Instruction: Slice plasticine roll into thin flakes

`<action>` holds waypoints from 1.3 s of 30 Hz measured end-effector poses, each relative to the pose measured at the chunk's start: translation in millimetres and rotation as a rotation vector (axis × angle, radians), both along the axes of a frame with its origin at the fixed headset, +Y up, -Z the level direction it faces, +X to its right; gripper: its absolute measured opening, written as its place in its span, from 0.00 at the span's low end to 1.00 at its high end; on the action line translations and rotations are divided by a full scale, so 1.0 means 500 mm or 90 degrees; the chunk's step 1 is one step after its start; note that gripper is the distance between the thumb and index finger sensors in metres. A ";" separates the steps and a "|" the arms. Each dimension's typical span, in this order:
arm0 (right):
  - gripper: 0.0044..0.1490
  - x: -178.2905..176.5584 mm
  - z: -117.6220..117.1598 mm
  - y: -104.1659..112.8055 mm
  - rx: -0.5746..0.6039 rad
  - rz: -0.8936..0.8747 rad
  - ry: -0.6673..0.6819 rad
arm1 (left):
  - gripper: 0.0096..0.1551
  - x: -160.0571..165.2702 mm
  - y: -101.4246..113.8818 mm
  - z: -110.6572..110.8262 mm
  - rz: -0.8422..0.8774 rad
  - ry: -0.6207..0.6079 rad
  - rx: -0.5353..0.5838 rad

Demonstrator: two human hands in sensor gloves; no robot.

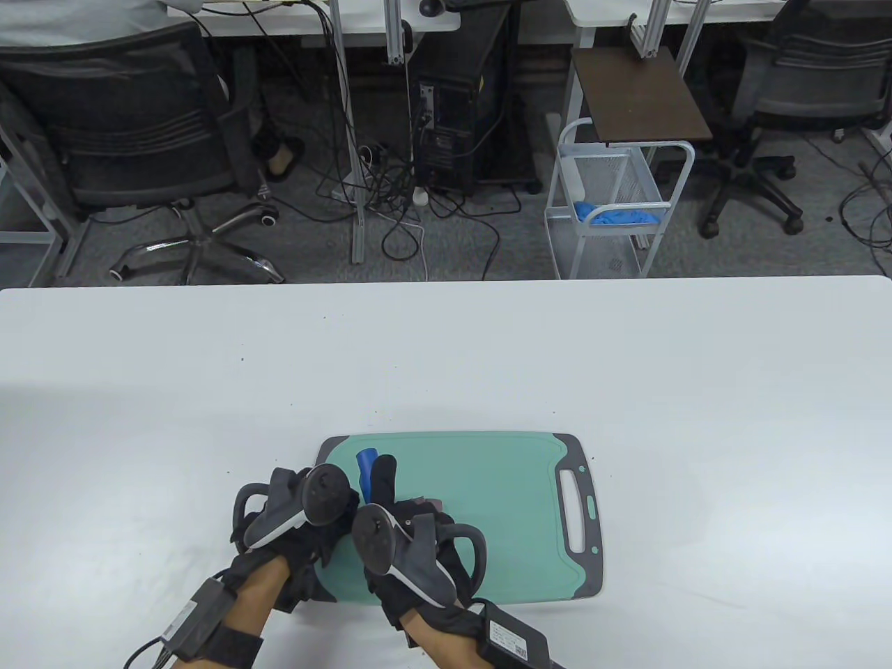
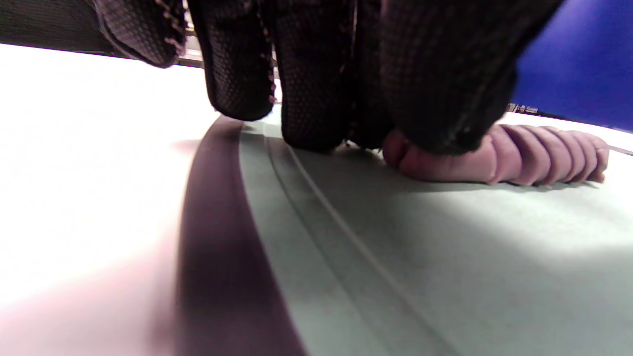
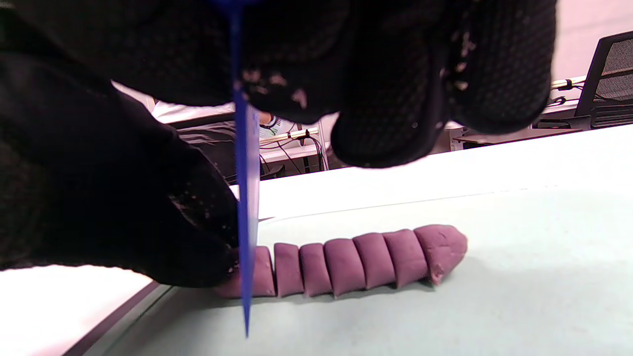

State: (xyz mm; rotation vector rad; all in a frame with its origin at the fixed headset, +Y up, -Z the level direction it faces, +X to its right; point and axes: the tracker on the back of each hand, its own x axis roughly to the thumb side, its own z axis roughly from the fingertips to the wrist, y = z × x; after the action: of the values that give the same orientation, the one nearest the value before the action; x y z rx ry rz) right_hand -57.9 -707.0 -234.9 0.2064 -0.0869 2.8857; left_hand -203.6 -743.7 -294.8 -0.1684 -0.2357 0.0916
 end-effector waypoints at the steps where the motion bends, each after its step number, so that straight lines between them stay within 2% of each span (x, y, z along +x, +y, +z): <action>1: 0.55 -0.001 0.001 0.002 0.001 -0.001 0.001 | 0.27 0.000 0.000 0.000 0.001 0.001 0.000; 19: 0.54 -0.014 0.002 0.011 0.014 -0.001 -0.003 | 0.25 -0.006 -0.001 -0.005 0.025 0.009 -0.002; 32: 0.54 -0.040 0.000 -0.010 0.038 0.055 -0.002 | 0.24 -0.007 -0.002 -0.006 0.030 0.010 -0.003; 39: 0.54 -0.036 -0.012 -0.022 0.019 0.048 -0.007 | 0.24 -0.008 -0.003 -0.006 0.032 0.011 0.001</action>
State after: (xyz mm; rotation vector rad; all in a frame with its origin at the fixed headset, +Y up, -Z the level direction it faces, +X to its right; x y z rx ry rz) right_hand -75.8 -717.9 -240.8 0.2040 -0.1269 2.9622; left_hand -207.7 -745.0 -297.8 -0.1608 -0.2224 0.1435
